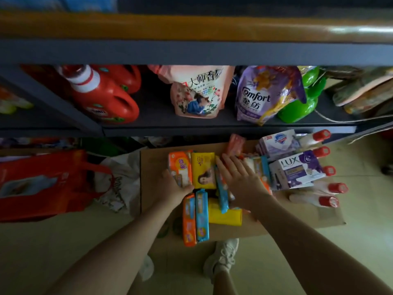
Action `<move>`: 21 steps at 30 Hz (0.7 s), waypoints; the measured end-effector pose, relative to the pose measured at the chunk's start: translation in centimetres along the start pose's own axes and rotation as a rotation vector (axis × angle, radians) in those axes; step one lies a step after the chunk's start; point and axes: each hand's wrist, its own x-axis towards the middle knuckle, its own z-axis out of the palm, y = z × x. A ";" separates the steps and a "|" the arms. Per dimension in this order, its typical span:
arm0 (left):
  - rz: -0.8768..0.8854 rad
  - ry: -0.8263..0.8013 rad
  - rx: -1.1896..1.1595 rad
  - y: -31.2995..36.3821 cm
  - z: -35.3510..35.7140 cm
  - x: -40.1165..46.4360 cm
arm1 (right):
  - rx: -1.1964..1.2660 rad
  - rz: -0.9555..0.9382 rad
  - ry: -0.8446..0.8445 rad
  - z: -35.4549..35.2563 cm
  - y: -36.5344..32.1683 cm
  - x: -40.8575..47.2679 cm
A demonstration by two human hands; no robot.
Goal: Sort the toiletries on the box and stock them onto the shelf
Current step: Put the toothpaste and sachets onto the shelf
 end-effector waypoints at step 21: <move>0.011 -0.046 -0.306 0.0 -6.0 -1.9 | 0.298 0.001 -0.049 -3.6 1.5 2.4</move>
